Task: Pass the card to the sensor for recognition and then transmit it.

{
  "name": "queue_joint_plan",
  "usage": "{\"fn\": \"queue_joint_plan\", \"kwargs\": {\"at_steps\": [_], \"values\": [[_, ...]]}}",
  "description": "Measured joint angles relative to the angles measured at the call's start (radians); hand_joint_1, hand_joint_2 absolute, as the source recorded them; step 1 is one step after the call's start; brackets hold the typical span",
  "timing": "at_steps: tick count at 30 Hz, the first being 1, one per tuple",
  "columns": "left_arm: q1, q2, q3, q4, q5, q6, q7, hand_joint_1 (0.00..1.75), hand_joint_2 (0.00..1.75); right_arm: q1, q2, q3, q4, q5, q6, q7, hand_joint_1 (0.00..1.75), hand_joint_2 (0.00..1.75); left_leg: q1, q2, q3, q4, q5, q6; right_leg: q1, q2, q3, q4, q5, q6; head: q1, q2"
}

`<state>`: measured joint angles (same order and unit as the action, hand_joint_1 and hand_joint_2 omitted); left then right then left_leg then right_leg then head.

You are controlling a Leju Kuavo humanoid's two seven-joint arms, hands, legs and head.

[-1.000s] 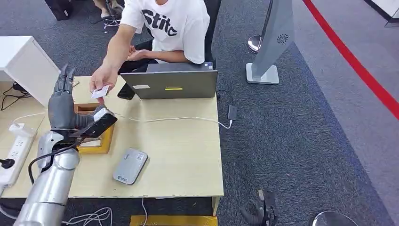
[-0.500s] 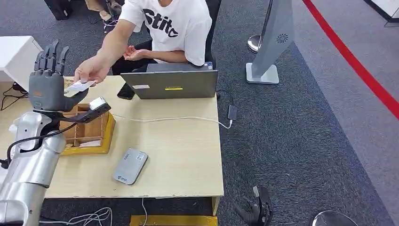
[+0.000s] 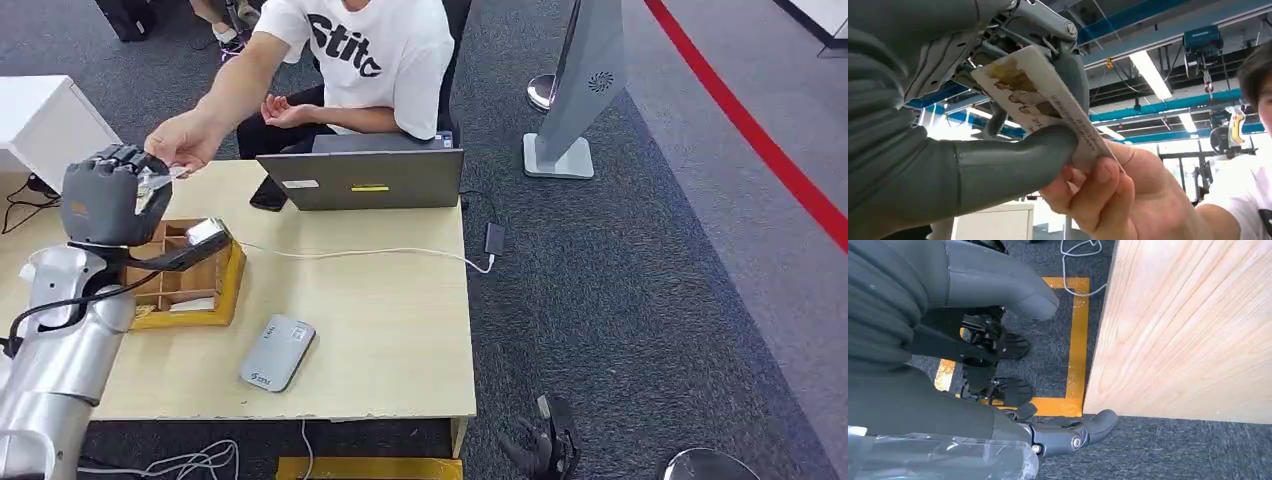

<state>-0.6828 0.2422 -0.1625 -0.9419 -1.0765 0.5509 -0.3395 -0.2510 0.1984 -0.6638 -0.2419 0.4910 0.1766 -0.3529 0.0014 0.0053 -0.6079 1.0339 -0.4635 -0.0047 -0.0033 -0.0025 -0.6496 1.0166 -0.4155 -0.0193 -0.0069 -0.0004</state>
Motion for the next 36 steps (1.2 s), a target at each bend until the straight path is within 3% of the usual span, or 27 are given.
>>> {"fn": "queue_joint_plan", "kwargs": {"at_steps": [5,9,16,18,20,24,27,32,36], "values": [[0.014,0.000,0.000,0.005,-0.012,0.041,-0.014,1.75,1.75,0.001,0.000,0.001,0.000,0.000,-0.003,-0.005,0.00,1.75,0.000,0.000,0.000,0.000,0.000,0.000,0.000,0.000,0.000,0.000,0.000,0.000,0.000,0.000],[0.115,-0.011,0.000,-0.064,-0.028,0.097,-0.034,1.75,1.75,0.008,0.000,0.001,0.000,-0.015,-0.005,-0.017,0.00,1.75,0.000,0.001,0.001,0.000,0.000,0.000,0.000,0.001,0.000,0.000,0.000,0.000,0.000,0.000],[0.199,-0.024,0.000,-0.151,-0.035,0.098,-0.029,1.75,1.75,0.014,0.000,0.001,0.000,-0.018,-0.008,-0.020,0.00,1.75,0.000,0.000,-0.001,0.000,0.000,0.000,0.000,0.000,-0.001,0.000,0.000,0.000,0.000,0.000],[0.229,-0.032,0.000,-0.179,-0.020,0.109,-0.059,1.75,1.75,0.015,0.000,0.000,0.000,-0.031,-0.016,-0.027,0.00,1.75,0.000,0.001,-0.001,0.000,-0.001,0.000,-0.001,0.001,-0.001,0.000,0.000,0.000,0.000,0.000],[0.290,-0.050,0.000,-0.234,-0.029,0.130,-0.080,1.75,1.75,0.021,0.000,0.000,0.000,-0.044,-0.018,-0.038,0.00,1.75,-0.001,0.001,0.000,0.000,-0.002,0.001,-0.001,0.002,-0.001,0.000,0.000,0.000,-0.001,0.000],[0.525,-0.151,-0.029,-0.415,-0.138,0.143,-0.140,1.75,1.75,0.046,-0.003,-0.002,0.000,-0.072,-0.023,-0.072,0.00,1.75,-0.002,0.001,-0.001,0.000,-0.004,0.004,-0.002,0.002,-0.001,-0.002,-0.003,0.004,0.000,0.000],[0.634,-0.204,-0.045,-0.467,-0.171,0.143,-0.142,1.75,1.75,0.060,-0.006,-0.002,-0.001,-0.090,-0.023,-0.080,0.00,1.75,-0.002,0.001,-0.001,0.000,-0.007,0.005,-0.002,0.002,-0.001,-0.003,-0.004,0.006,0.000,0.000],[0.706,-0.255,-0.052,-0.407,-0.210,0.143,-0.091,1.75,1.75,0.067,-0.011,-0.002,-0.001,-0.095,-0.040,-0.090,0.00,1.75,-0.002,0.000,-0.002,0.000,-0.007,0.006,-0.002,0.001,0.000,-0.004,-0.005,0.007,0.000,0.000],[0.712,-0.283,-0.003,-0.310,-0.277,0.143,-0.105,1.75,1.75,0.068,-0.012,-0.002,-0.001,-0.093,-0.049,-0.090,0.00,1.75,-0.002,0.000,-0.002,0.000,-0.006,0.007,-0.002,0.000,0.000,-0.003,-0.004,0.006,0.000,0.000]]}}
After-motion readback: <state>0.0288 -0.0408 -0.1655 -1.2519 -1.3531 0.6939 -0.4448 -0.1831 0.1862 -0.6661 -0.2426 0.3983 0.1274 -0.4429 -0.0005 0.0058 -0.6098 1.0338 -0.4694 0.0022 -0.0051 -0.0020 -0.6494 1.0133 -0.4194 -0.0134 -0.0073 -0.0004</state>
